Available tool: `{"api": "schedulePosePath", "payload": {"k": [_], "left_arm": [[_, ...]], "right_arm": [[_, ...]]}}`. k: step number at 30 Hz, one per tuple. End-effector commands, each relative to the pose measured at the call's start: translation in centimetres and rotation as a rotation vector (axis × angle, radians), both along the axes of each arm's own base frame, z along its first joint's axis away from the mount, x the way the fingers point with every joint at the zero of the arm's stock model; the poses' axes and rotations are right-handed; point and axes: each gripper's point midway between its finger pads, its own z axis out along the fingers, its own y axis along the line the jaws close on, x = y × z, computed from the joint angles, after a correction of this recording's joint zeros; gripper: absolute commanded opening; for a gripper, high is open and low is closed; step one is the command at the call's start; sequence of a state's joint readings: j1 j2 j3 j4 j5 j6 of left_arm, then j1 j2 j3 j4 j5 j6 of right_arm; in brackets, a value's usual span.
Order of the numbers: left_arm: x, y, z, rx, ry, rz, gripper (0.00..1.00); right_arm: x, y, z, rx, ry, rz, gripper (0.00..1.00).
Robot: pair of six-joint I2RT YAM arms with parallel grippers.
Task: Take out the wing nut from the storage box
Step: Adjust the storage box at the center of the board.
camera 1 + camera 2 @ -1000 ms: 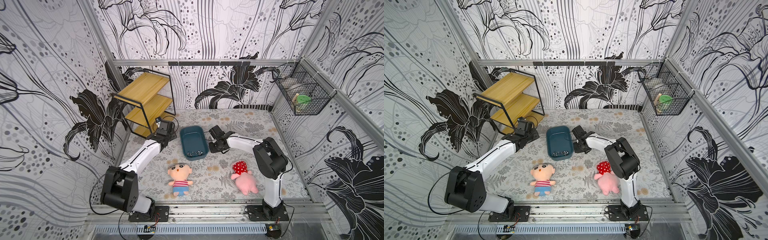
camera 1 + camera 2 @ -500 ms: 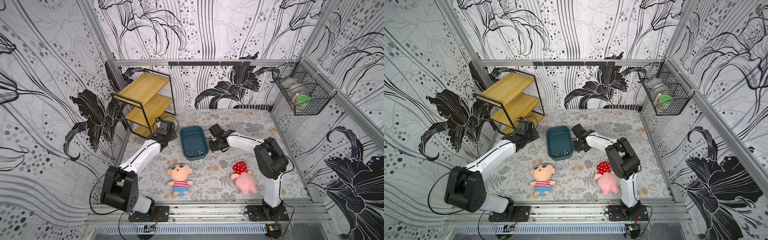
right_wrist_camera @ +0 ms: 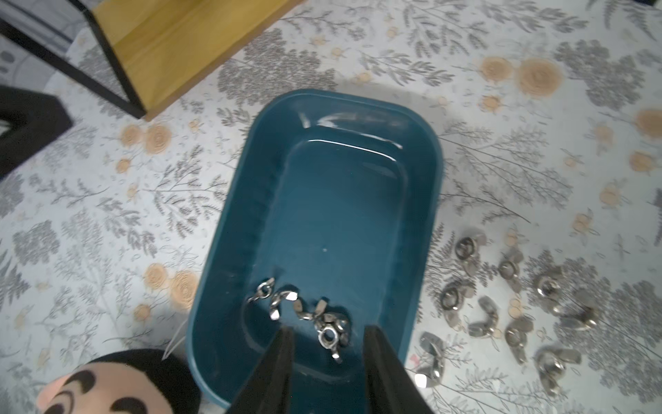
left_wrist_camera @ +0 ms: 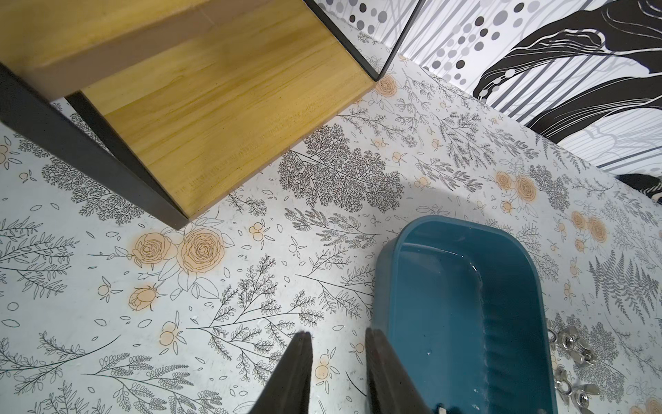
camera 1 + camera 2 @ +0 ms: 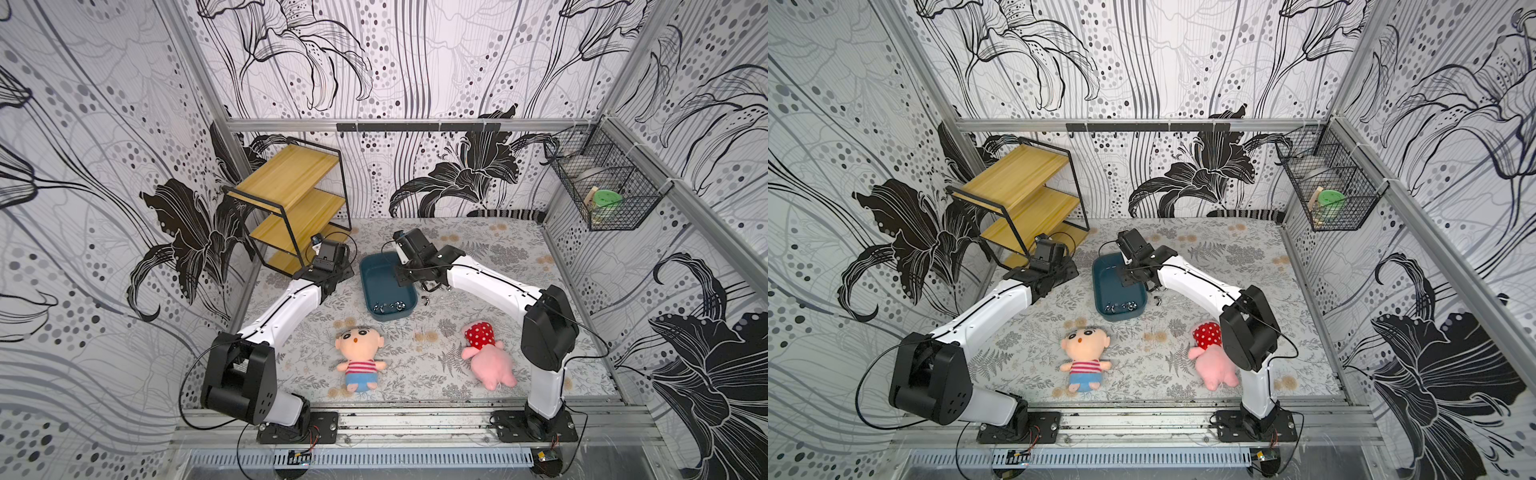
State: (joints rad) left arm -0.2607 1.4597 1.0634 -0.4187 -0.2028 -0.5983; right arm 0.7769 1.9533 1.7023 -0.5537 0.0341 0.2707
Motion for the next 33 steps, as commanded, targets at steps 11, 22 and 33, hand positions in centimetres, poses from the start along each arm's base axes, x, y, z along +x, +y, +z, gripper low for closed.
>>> {"api": "schedulePosePath", "payload": {"k": [11,22,33], "left_arm": [[0.4,0.3,0.8,-0.002,-0.032,0.009,0.33],[0.7,0.2,1.6,-0.006,-0.047,0.007,0.33],[0.5,0.4,1.5,0.003,-0.044,0.013,0.33]], "right_arm": [[-0.7,-0.3,-4.9,-0.149,0.065,0.003,0.45],[1.4,-5.6,-3.9,-0.248,-0.007,-0.107,0.49],[1.9,-7.1,-7.8,-0.263,0.075,-0.111,0.49]]}}
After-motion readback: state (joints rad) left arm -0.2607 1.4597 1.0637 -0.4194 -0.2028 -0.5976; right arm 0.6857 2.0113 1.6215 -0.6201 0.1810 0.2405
